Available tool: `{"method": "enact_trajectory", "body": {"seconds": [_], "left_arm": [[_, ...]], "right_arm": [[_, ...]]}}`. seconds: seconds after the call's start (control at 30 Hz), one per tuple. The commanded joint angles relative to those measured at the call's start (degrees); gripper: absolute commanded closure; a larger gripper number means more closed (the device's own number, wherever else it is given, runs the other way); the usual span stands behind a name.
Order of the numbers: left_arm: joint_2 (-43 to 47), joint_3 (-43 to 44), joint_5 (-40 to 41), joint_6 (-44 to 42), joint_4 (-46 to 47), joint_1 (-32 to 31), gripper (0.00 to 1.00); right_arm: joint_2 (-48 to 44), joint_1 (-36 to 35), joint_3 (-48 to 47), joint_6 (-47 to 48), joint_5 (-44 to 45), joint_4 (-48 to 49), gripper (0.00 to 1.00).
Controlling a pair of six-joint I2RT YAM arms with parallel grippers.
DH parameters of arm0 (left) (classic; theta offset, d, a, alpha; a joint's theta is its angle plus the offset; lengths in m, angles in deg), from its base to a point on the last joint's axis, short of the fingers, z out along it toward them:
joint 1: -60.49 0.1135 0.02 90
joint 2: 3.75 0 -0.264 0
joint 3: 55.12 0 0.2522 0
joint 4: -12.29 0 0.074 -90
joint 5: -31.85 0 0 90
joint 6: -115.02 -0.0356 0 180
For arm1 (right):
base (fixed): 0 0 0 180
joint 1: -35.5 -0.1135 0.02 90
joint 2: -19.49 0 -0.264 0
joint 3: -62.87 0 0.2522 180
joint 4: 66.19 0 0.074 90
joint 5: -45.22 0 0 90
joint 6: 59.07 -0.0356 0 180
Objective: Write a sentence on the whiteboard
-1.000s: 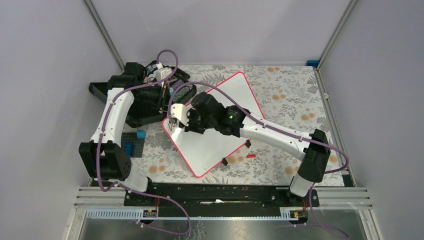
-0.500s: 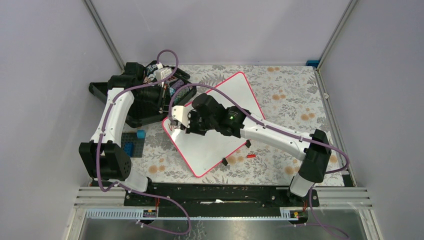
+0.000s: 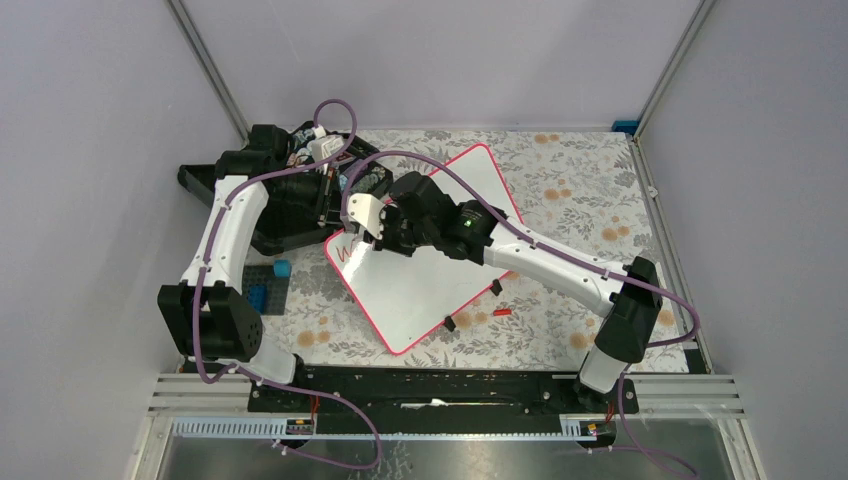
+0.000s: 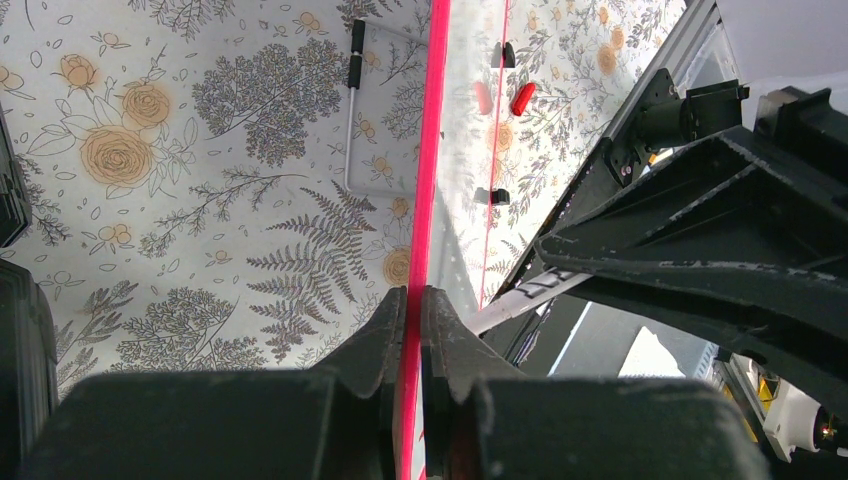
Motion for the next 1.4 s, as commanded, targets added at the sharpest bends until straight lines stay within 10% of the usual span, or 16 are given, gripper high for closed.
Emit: {"method": "enact_trajectory", "body": {"seconds": [0.0,0.73,0.9,1.07,1.37], "left_arm": [[0.32,0.27,-1.44,-1.06,-0.89,-2.0,1.0],[0.71,0.26,-1.52,-1.06,-0.93,-2.0,0.99],[1.94,1.54,-1.44,0.91,0.69,-1.74,0.74],[3.71,6.02,-2.97,1.94,1.07,1.17,0.25],[15.47,9.68,-1.6,-7.2,3.29,-0.64,0.12]], "right_arm": [[0.78,0.91,-2.55,-0.7,0.94,0.37,1.0],[-4.65,2.52,1.3,-3.95,-5.75,-0.96,1.0],[-5.84,4.68,-1.3,-7.14,-14.23,-6.13,1.0],[-8.31,6.32,-0.61,-10.07,-20.55,-9.51,1.0],[-7.57,14.34,-3.4,-23.95,-31.96,-9.83,1.0]]}}
